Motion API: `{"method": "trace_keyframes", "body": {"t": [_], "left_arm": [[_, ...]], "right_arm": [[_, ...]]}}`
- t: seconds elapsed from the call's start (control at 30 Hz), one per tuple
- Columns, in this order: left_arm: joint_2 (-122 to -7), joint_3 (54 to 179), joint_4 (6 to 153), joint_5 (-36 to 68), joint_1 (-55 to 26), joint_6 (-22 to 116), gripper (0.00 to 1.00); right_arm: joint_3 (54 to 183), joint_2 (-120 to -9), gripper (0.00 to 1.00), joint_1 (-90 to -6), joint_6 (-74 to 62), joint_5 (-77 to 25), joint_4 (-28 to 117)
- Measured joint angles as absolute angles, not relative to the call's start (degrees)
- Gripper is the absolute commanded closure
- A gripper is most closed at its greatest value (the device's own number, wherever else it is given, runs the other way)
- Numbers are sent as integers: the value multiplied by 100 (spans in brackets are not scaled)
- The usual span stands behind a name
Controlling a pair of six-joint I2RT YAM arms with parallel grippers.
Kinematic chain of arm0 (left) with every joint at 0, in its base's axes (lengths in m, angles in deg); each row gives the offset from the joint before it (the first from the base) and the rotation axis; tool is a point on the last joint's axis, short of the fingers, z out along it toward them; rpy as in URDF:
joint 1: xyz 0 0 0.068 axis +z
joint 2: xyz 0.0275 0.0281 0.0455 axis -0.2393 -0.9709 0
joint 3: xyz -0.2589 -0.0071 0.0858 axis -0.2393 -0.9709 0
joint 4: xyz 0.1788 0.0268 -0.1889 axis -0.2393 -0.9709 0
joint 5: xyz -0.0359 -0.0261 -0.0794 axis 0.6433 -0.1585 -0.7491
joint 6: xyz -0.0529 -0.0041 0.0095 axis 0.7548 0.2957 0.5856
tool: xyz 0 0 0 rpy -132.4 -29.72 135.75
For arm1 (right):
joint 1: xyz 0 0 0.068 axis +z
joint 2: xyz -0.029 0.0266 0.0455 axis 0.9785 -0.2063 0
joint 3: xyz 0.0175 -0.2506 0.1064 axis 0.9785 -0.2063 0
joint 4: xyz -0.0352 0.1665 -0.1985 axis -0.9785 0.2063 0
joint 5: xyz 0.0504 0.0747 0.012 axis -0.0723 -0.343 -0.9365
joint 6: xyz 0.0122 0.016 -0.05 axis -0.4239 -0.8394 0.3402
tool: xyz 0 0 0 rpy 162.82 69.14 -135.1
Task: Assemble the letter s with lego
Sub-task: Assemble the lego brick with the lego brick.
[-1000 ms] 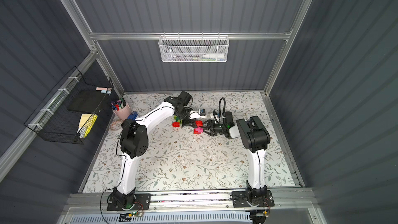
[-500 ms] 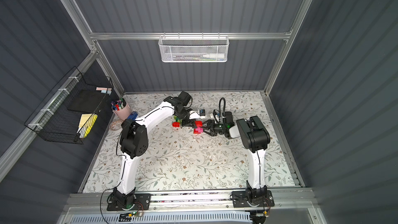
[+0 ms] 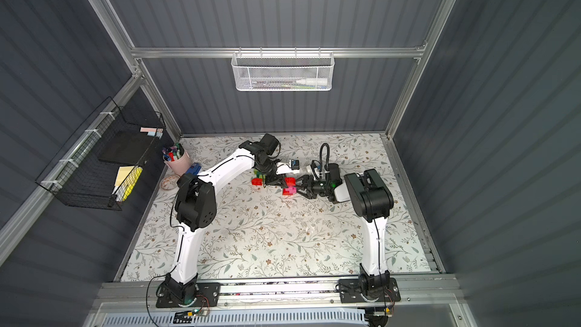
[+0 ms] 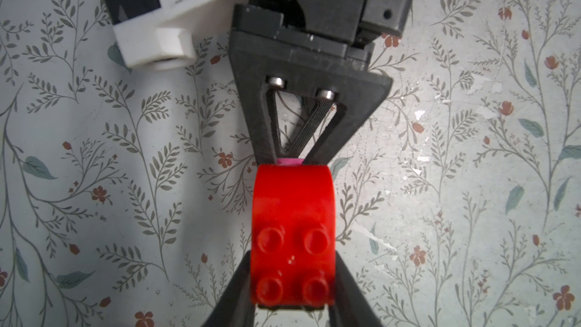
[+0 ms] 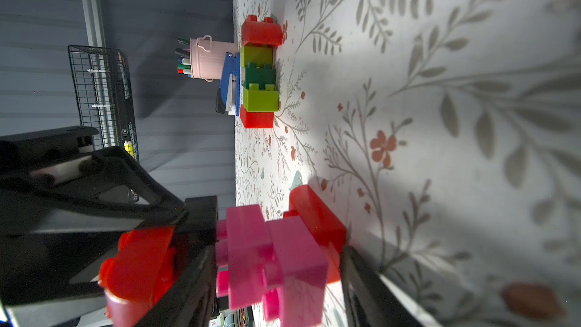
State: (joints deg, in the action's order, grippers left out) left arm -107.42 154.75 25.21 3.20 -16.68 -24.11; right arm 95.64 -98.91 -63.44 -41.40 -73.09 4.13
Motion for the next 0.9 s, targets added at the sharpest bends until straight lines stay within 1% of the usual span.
{"method": "trace_keyframes", "body": {"t": [0.9], "left_arm": [[-10692, 15197, 2829, 213, -1642, -2554, 71]], "right_arm": [[9523, -9967, 39, -6341, -4210, -7381, 142]]}}
